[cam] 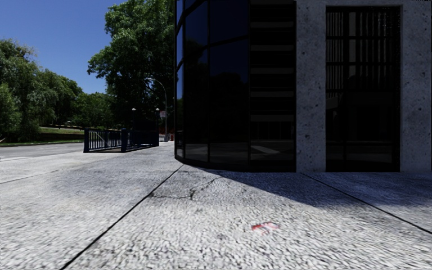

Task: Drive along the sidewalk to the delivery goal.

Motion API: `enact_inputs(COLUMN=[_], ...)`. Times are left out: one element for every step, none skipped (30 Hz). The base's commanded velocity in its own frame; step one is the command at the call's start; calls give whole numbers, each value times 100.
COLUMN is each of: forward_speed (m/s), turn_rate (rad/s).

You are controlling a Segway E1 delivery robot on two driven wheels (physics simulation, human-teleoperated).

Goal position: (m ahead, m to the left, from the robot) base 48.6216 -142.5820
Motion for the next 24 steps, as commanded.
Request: enact_inputs(forward_speed=[152, 152, 152, 152, 152, 152, 152, 152, 152, 152, 152, 152, 152, 152, 152, 152, 152, 152, 152, 152, 152, 152, 152, 152], turn_rate=[0, 0, 0, 0, 0, 0, 0, 0, 0, 0, 0, 0, 0, 0, -6, -17, -25, -28, -28, -36, -48, -63, -79, -92])
